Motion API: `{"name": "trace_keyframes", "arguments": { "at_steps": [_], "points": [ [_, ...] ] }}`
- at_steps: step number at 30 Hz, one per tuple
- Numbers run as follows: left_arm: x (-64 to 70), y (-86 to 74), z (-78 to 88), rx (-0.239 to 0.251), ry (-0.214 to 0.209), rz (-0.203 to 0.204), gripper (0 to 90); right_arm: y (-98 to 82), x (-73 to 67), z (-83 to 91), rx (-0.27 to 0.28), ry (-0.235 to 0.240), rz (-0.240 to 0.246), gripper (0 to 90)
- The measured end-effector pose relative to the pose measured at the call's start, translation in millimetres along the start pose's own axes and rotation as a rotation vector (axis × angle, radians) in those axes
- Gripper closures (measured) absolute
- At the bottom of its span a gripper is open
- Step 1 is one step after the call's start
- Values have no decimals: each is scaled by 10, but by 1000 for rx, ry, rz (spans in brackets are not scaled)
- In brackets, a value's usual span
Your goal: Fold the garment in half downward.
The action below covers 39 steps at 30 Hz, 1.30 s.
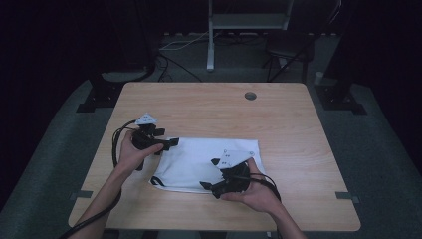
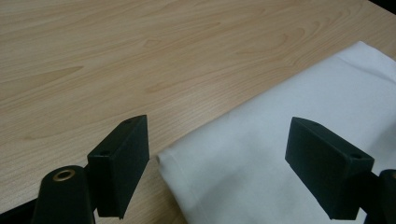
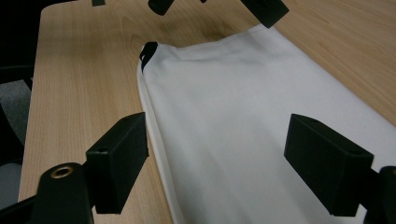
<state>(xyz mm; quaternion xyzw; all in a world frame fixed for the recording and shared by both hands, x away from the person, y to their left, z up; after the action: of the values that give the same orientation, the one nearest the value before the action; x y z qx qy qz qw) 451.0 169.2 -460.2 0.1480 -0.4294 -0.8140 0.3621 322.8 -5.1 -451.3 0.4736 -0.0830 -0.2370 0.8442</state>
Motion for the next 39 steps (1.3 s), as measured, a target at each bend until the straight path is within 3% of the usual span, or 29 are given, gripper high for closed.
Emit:
{"name": "trace_keyframes", "arguments": {
  "at_steps": [15,29,39],
  "points": [
    [-13,-53,-26,0,-2,14,217,39,-87,-196,-15,31,9,206],
    [-22,-32,-24,-2,-4,18,217,41,-127,-257,-24,40,13,206],
    [-88,-26,-109,-30,-11,33,218,111,-202,-396,-25,59,21,206]
  ]
}}
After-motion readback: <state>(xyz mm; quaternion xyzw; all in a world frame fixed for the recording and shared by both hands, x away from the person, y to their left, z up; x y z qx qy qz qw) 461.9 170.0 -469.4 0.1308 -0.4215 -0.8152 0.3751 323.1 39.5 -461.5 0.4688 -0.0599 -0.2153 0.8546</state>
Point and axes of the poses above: each handheld gripper's, and its own axes: z roughly backward along the jaws, y roughly out of its top, x roughly to its right, the point moved 9 cm from there along -z, roughly forward along the jaws, and after that the axes turned 6 degrees about -z, right-handed, at the moved point
